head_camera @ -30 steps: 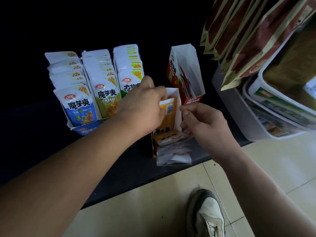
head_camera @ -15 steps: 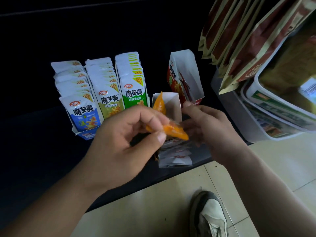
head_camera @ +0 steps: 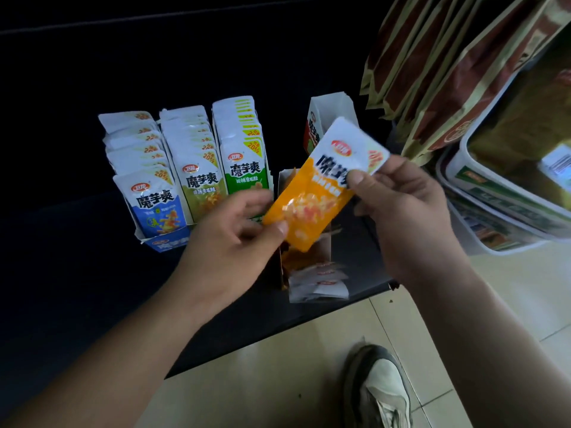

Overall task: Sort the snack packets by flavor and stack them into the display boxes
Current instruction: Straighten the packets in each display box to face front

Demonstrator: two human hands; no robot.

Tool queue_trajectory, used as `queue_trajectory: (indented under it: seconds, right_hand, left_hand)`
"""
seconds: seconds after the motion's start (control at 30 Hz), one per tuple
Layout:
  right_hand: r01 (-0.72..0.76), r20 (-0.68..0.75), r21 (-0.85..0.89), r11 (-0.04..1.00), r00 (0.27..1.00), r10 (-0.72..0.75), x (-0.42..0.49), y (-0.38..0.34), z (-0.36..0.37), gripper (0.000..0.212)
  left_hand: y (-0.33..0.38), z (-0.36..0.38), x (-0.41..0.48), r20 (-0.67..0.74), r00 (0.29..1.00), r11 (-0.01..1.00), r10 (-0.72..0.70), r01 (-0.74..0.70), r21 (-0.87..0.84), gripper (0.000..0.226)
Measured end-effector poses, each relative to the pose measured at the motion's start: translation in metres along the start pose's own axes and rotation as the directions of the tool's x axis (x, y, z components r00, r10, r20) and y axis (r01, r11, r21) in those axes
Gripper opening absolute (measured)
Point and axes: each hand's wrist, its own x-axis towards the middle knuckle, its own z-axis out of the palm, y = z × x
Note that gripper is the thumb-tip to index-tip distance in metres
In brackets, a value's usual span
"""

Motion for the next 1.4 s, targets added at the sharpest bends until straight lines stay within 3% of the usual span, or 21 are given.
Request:
queue_trajectory:
  seconds: [0.1, 0.23, 0.33, 0.5, 0.7, 0.83, 0.9, 1.0, 1.1, 1.13, 1.2, 1.3, 1.4]
  right_hand:
    - [0.089, -0.018, 0.068, 0.994, 0.996, -0.088, 0.002, -0.008, -0.004, 0.012]
    - [0.218, -0.043, 0.009, 0.976, 0.975, -0.217, 0.002, -0.010, -0.002, 0.013]
    - [0.238, -0.089, -0.007, 0.971, 0.967, -0.237, 0.000, -0.007, 0.001, 0.014]
    - [0.321, -0.053, -0.091, 0.943, 0.944, -0.327, 0.004, -0.004, -0.004, 0.018]
    - [0.260, 0.165, -0.200, 0.945, 0.959, -0.230, 0.004, 0.016, -0.010, 0.018]
    - [0.339, 0.409, -0.369, 0.866, 0.895, -0.176, 0.004, 0.024, -0.020, 0.009]
    - [0.359, 0.483, -0.430, 0.829, 0.866, -0.125, 0.004, 0.025, -0.022, 0.013]
    - [0.292, 0.516, -0.556, 0.778, 0.855, 0.048, 0.000, 0.025, -0.022, 0.032]
    - [0.199, 0.493, -0.654, 0.729, 0.844, 0.212, -0.002, 0.027, -0.021, 0.032]
    - [0.176, 0.486, -0.652, 0.738, 0.844, 0.228, -0.002, 0.026, -0.020, 0.033]
    - [0.128, 0.486, -0.617, 0.776, 0.838, 0.248, 0.000, 0.022, -0.018, 0.036]
    - [0.085, 0.477, -0.589, 0.803, 0.839, 0.261, 0.001, 0.018, -0.018, 0.030]
    - [0.107, 0.417, -0.628, 0.770, 0.882, 0.218, -0.001, 0.023, -0.018, 0.021]
  left_hand:
    - [-0.009, 0.007, 0.005, 0.161, 0.986, 0.994, -0.042, 0.024, 0.108, 0.039]
    - [-0.024, 0.011, 0.001, 0.199, 0.980, 0.981, -0.027, -0.012, 0.194, 0.042]
    - [-0.032, 0.014, 0.001, 0.243, 0.969, 0.967, -0.036, -0.028, 0.253, 0.044]
    - [-0.033, 0.020, 0.003, 0.205, 0.969, 0.934, 0.135, -0.193, 0.300, 0.030]
    - [-0.039, 0.016, 0.002, 0.260, 0.943, 0.938, 0.208, -0.268, 0.219, 0.017]
    - [-0.037, 0.008, -0.006, 0.295, 0.948, 0.965, 0.123, -0.183, 0.187, 0.036]
    - [-0.035, 0.007, -0.007, 0.241, 0.966, 0.970, 0.094, -0.143, 0.195, 0.047]
    - [-0.032, 0.004, 0.002, 0.054, 0.991, 0.958, 0.124, -0.134, 0.255, 0.041]
    - [-0.023, 0.007, 0.022, -0.072, 0.984, 0.947, 0.162, -0.135, 0.291, 0.013]
    - [-0.020, 0.009, 0.029, -0.083, 0.983, 0.940, 0.166, -0.132, 0.315, 0.005]
    - [-0.020, 0.013, 0.044, -0.091, 0.979, 0.912, 0.182, -0.133, 0.389, 0.020]
    - [-0.019, 0.014, 0.052, -0.076, 0.974, 0.879, 0.212, -0.156, 0.451, 0.021]
    - [-0.014, 0.011, 0.043, -0.092, 0.947, 0.844, 0.308, -0.227, 0.486, 0.018]
